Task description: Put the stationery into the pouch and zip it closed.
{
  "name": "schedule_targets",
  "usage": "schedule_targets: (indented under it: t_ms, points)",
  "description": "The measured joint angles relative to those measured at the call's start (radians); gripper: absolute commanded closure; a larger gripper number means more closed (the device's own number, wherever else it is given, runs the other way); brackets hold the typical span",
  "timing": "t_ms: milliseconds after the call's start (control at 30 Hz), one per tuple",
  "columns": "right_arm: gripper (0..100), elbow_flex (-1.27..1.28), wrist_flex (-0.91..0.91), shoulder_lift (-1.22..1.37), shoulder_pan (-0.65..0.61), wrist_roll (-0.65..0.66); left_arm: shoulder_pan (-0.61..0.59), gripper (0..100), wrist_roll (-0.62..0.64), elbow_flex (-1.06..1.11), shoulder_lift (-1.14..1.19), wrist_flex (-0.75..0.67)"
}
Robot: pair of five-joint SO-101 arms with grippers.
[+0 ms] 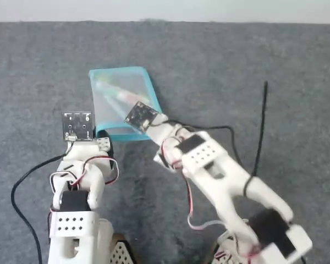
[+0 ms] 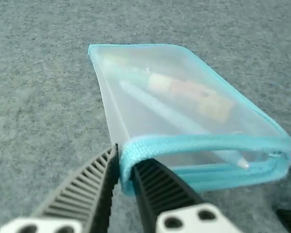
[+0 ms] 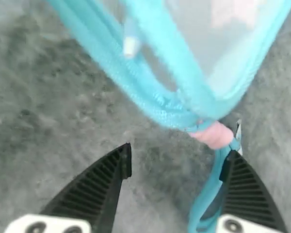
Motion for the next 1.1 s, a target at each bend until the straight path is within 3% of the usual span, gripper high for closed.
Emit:
schedule_targets:
  t_ms: [167, 400, 633, 800, 933, 1100]
  points:
    - [71.6, -0.123, 0.000, 0.155, 0.052, 0.023, 0.000, 99, 0.000, 0.000, 0.000, 0.000]
    - [99.6, -0.216, 0.097, 0.192, 0.066, -0.028, 0.000, 99, 0.000, 0.000, 0.000, 0.000]
    - [99.0, -0.201, 0.305, -0.040, 0.055, -0.100, 0.000, 99, 0.000, 0.000, 0.000, 0.000]
    - [98.0, -0.068, 0.339, -0.307, -0.057, -0.086, 0.000, 99, 0.000, 0.000, 0.000, 0.000]
    - [86.0, -0.018, 0.333, -0.414, -0.063, -0.084, 0.000, 99, 0.000, 0.000, 0.000, 0.000]
    - [68.0, -0.015, 0.250, -0.328, -0.017, -0.087, 0.000, 99, 0.000, 0.000, 0.000, 0.000]
